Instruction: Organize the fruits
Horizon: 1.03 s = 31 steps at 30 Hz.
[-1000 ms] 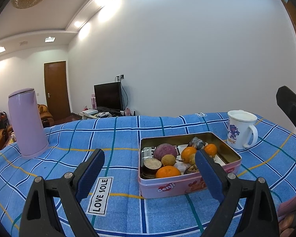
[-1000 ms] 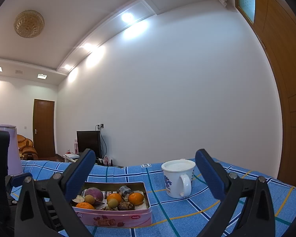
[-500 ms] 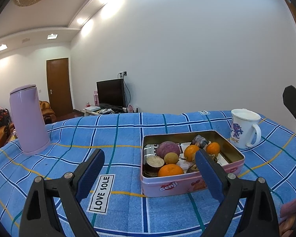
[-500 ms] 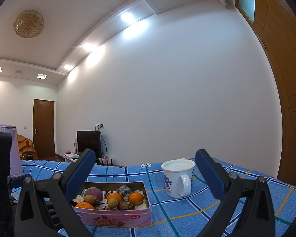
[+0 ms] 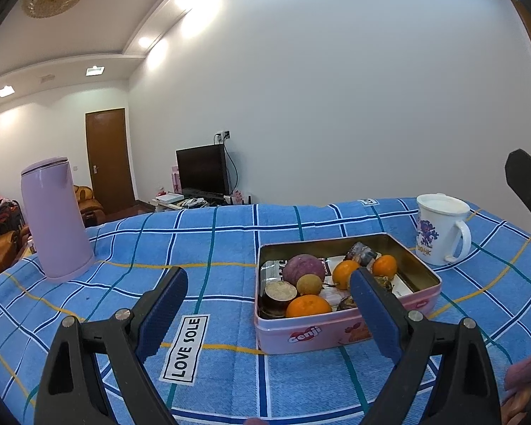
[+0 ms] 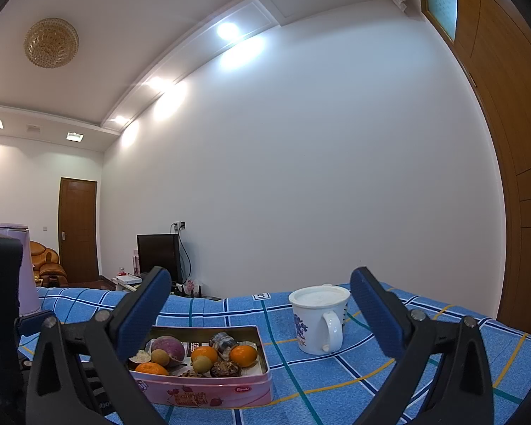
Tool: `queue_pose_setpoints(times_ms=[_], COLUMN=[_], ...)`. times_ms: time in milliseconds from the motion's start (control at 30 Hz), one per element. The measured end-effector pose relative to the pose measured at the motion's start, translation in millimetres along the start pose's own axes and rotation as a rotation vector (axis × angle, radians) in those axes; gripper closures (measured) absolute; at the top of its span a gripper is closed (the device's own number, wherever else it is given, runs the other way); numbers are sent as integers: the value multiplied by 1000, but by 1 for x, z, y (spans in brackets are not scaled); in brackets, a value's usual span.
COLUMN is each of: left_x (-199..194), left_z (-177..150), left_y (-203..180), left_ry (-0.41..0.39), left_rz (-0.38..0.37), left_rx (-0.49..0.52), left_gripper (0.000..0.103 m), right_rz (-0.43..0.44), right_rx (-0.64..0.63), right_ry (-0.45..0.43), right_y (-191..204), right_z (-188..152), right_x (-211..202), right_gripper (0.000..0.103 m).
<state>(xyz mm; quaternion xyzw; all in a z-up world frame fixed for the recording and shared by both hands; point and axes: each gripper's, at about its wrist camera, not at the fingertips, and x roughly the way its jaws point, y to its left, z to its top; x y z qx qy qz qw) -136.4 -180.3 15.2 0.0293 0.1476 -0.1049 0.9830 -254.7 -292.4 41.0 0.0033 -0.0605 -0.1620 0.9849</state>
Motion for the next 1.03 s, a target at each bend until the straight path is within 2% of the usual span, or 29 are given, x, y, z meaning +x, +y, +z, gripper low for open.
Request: queue_pose_setpoints(times_ms=[233, 400, 533, 700, 900, 1033], left_x=[3, 4, 5, 11, 7, 9], left_z=[0, 0, 0, -1, 0, 0], left_y=[3, 5, 5, 5, 7, 7], left_ry=[15, 19, 24, 70, 33, 52], left_rz=[2, -49, -60, -106, -98, -97], left_rx=[-14, -27, -30, -49, -46, -47], left_gripper=[9, 9, 9, 9, 9, 9], right_rz=[0, 0, -1, -2, -3, -4], right_rx=[0, -1, -2, -1, -7, -6], right_ry=[0, 5, 18, 14, 17, 24], right_y=[0, 0, 0, -1, 0, 0], right_z=[0, -1, -3, -4, -4, -4], right_x=[0, 1, 3, 4, 4, 6], right_gripper=[0, 0, 0, 0, 0, 0])
